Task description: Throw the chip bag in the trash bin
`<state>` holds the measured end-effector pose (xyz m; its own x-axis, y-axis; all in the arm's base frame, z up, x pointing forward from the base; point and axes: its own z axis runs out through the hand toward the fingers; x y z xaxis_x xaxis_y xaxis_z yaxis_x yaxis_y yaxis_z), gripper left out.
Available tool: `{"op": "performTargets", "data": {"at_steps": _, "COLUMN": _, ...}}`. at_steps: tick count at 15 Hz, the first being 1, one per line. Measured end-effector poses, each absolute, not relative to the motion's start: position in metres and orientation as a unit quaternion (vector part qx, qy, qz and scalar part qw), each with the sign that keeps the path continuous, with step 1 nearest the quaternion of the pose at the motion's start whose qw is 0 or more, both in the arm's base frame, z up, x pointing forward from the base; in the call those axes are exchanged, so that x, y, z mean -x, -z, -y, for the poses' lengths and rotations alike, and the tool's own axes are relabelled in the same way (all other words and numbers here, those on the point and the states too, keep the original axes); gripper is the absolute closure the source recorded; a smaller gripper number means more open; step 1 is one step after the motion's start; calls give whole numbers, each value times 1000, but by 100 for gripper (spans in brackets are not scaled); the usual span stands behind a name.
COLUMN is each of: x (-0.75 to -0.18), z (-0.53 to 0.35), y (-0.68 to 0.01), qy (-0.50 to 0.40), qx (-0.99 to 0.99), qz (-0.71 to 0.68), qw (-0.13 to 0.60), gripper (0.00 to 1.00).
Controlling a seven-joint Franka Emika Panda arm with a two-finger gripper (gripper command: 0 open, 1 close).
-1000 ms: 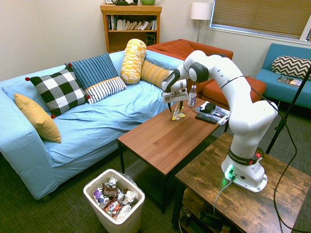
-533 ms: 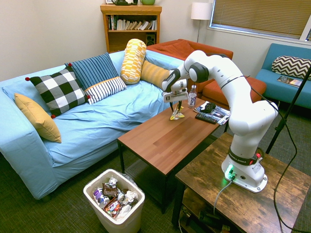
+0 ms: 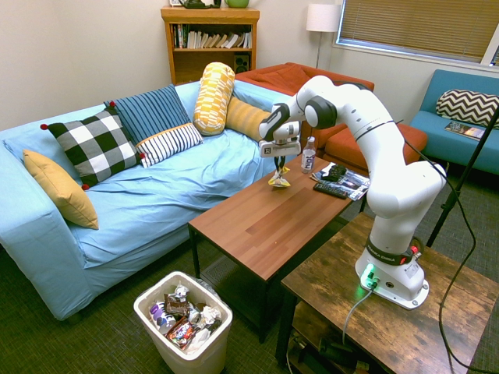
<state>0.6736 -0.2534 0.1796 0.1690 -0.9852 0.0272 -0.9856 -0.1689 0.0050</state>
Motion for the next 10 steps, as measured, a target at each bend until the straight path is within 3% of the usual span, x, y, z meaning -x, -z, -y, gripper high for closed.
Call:
{"op": "performTargets", "data": {"at_steps": 5, "x": -674, "z": 155, "y": -261, "qy": -29, "qx": -798, "qz": 601, "qw": -26, "gripper": 100}}
{"op": "performTargets", "data": {"at_steps": 10, "x": -648, "z": -51, "y": -306, "qy": -46, "qx": -845, "qz": 532, "qw": -16, "gripper": 100}}
